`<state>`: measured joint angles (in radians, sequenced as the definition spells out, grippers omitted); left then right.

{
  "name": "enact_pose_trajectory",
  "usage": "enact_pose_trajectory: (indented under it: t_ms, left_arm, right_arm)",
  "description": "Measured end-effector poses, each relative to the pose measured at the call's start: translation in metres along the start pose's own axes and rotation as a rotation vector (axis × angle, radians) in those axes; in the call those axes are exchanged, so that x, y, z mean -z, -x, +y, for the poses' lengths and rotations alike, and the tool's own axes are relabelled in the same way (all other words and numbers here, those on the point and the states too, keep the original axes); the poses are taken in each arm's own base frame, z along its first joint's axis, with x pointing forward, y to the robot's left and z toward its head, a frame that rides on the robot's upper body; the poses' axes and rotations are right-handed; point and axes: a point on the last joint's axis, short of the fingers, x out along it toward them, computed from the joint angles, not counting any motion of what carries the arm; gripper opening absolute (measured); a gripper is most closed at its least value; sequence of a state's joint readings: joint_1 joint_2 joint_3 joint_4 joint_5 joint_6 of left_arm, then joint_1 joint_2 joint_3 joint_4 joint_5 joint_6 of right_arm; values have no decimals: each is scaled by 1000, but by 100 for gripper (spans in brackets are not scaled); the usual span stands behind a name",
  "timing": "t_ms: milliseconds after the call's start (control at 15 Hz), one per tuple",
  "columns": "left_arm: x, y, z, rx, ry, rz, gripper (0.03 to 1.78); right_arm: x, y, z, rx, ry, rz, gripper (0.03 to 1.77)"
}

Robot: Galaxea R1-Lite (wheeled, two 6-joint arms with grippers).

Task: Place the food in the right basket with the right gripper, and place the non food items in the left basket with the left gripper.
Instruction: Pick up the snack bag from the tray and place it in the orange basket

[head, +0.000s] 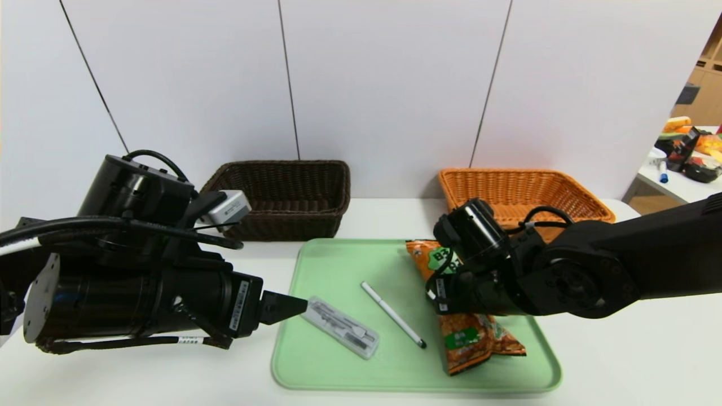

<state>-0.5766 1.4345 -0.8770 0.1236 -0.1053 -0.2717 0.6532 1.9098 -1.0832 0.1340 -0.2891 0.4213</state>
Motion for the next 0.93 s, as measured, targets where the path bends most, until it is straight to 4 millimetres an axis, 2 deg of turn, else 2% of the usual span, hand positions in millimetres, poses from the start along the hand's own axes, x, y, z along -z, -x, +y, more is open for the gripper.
enact_pose_trajectory:
  t_ms: [267,333,667,933]
  left_arm:
    - [0,0,0,0,-1,0,169]
    - [0,0,0,0,-1,-1,169]
    - [0,4,0,3,-2,-10,169]
    - [0,6,-1,5,-2,-16,169]
  right_arm:
    - [-1,3,0,-6,-3,-9,75]
    - [-2,4,0,-10,-6,-19,55]
    - [-6,15,-2,-20,-14,-44,48]
    - [-14,35,-7,-43,-26,-103,45]
